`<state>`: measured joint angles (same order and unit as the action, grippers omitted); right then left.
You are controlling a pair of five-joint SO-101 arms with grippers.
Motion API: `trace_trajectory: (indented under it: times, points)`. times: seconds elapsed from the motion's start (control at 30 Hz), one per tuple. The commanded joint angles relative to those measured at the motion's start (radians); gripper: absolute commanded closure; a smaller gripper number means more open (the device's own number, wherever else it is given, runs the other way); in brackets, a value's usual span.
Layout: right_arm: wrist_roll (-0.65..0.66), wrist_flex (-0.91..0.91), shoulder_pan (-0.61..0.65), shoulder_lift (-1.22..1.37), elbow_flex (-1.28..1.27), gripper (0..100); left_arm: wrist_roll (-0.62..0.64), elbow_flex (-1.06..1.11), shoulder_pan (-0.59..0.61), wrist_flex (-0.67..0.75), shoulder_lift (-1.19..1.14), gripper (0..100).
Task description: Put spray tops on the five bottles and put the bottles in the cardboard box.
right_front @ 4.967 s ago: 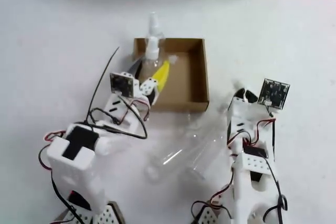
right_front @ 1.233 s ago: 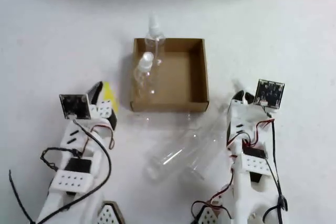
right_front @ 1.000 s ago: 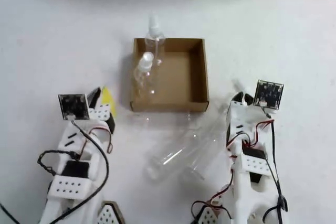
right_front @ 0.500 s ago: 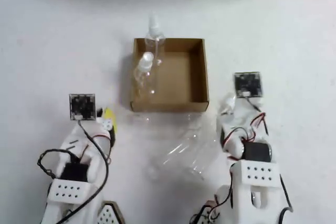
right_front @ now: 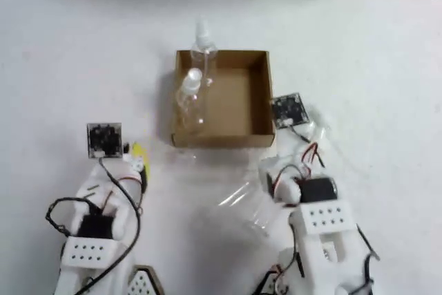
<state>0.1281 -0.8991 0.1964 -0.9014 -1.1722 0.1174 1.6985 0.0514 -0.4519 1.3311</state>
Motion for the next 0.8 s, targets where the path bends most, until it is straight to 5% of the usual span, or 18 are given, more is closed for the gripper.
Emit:
trace_trajectory:
  times: [0.0,0.37,0.53,0.77]
  points:
    - [-0.009,0.13,0.013,0.128,0.052,98.2,-0.011,0.002,0.013,-0.002,0.018,94]
    - [-0.009,0.246,0.168,0.437,0.163,98.2,-0.011,-0.014,0.042,-0.011,0.018,94]
    - [-0.011,0.251,0.262,0.529,0.218,98.2,-0.011,-0.126,0.09,-0.23,0.018,94]
    - [-0.014,0.249,0.426,0.579,0.287,98.2,-0.011,-0.153,0.127,-0.256,0.013,93]
